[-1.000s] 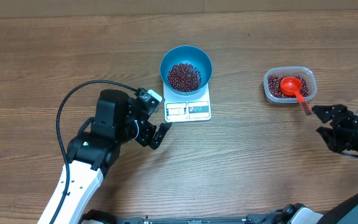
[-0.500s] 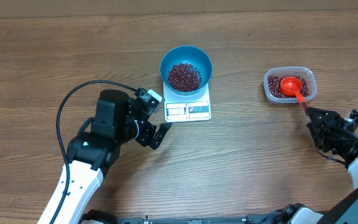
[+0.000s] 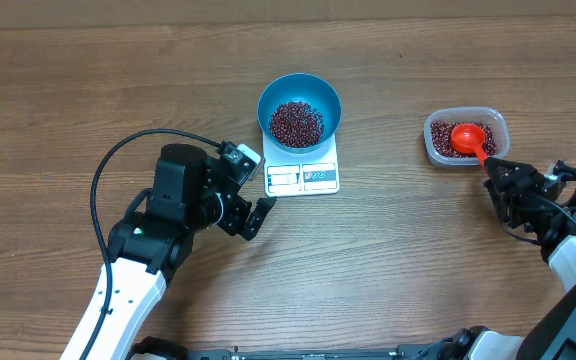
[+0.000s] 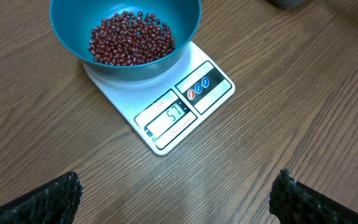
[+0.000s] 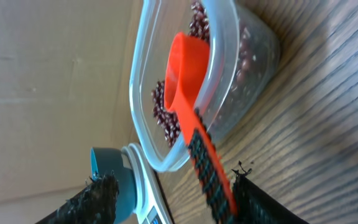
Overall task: Scoop item into bowl and weigh 150g on scale
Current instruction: 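Reach the right gripper back to the scoop handle and grasp it, then push the scoop into the beans with the right gripper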
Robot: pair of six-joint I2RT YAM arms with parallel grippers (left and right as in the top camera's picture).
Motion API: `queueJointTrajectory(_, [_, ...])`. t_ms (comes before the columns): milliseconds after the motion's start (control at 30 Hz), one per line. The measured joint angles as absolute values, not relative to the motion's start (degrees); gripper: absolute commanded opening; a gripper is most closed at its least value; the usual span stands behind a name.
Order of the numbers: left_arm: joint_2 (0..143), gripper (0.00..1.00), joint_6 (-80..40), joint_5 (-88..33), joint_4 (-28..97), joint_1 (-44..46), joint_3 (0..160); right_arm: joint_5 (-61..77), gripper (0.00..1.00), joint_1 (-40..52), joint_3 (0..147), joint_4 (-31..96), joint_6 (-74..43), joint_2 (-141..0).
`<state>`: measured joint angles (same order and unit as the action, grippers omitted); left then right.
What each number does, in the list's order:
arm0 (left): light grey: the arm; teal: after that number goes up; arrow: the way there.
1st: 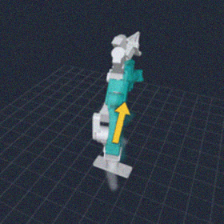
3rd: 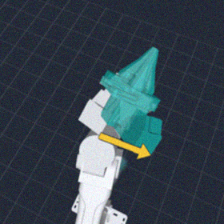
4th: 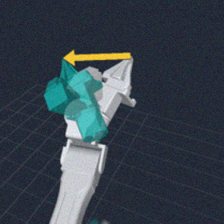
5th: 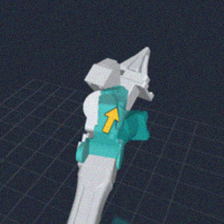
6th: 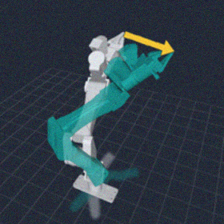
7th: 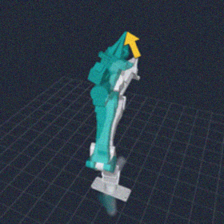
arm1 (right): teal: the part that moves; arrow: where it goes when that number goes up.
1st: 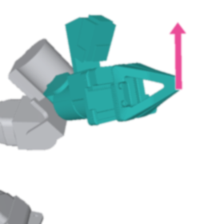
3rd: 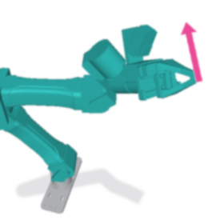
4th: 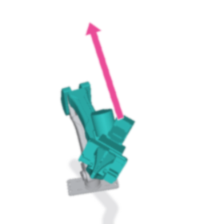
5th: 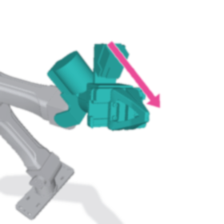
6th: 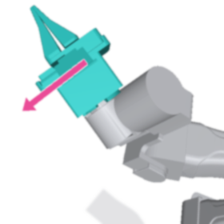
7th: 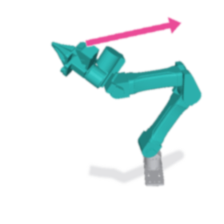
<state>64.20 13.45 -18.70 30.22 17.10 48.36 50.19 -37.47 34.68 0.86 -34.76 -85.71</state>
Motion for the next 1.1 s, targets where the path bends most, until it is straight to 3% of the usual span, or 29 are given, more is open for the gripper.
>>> queueJointTrajectory(1100, [64.2,0.99,13.4,-18.7,30.2,17.1,48.4,47.0,0.56,-34.0,34.5,-11.1,-40.1,-90.4])
